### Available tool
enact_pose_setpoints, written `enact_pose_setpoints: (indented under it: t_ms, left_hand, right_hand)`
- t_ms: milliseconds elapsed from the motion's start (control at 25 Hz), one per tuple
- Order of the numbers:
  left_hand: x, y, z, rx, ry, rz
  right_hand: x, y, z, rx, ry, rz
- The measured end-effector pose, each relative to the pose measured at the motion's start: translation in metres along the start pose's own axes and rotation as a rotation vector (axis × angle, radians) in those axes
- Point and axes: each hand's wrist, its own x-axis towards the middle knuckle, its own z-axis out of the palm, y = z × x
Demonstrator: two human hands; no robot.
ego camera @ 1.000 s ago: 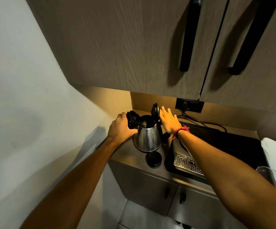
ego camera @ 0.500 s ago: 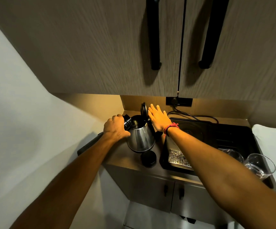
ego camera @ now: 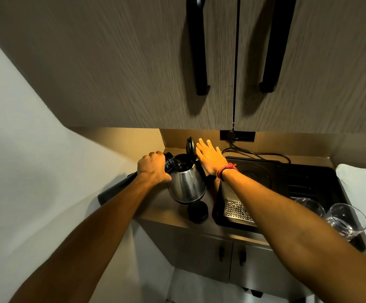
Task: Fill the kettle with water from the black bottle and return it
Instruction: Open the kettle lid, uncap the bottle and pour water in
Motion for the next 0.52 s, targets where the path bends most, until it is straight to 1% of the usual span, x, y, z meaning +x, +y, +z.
enact_pose_setpoints:
  t_ms: [520]
  left_hand:
    - [0.0043,0.0021,-0.0065,0.029,0.006,-0.002]
  right_hand:
    - [-0.0019,-0.0002,-0.0015,-0.004,-0.005,-0.004]
